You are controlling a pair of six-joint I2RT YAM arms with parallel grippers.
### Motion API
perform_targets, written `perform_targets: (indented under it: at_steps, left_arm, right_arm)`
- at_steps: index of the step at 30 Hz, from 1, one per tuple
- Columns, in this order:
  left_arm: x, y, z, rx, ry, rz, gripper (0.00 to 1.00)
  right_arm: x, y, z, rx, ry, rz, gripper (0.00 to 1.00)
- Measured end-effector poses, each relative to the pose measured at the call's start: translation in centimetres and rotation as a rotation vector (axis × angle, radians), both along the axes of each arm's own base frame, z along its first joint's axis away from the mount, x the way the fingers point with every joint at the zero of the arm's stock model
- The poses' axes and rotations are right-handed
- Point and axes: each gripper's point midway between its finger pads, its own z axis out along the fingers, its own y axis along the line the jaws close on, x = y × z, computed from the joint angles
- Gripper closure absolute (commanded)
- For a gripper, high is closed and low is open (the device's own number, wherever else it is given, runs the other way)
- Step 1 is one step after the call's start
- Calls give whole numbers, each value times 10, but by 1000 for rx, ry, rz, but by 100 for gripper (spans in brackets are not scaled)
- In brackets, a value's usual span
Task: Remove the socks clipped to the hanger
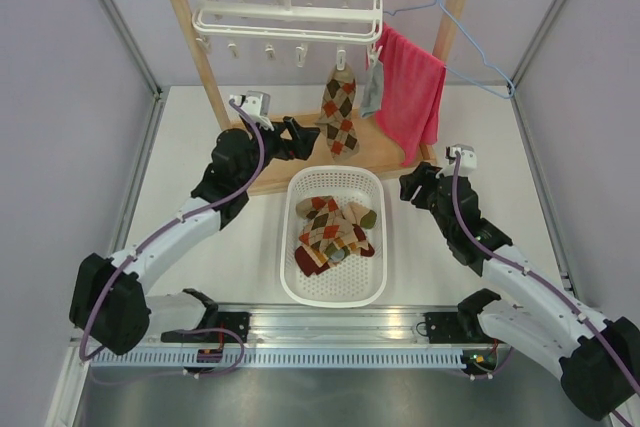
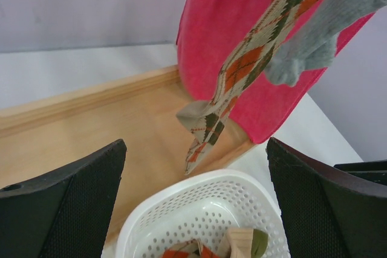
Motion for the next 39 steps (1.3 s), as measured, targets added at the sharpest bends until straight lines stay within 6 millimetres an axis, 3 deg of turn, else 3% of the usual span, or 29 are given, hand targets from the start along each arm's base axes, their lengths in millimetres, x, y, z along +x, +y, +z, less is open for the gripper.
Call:
perform_targets:
  at_steps: [13, 21, 23, 24, 26, 27, 29, 39]
  left_arm:
    - [30, -41, 13, -12, -113, -148, 0]
    - [54, -54, -1, 16, -135, -162, 1]
    - [59, -57, -7, 24, -137, -167, 11]
    - [60, -59, -10, 28, -136, -174, 30]
    - [62, -61, -15, 33, -140, -187, 47]
    - [62, -63, -16, 34, -144, -194, 74]
    - [62, -65, -18, 30, -143, -209, 95]
    - [42, -67, -6, 6, -182, -240, 98]
  right_arm:
    - [3, 7, -6, 10, 15, 34, 33]
    - [6, 15, -18, 11, 43, 67, 33]
    - [8, 17, -20, 10, 48, 71, 33]
    - [8, 17, -22, 10, 50, 72, 33]
    - [9, 17, -24, 8, 57, 72, 33]
    - [10, 17, -26, 7, 60, 72, 33]
    - [11, 19, -27, 8, 63, 77, 33]
    - [10, 22, -27, 16, 63, 93, 35]
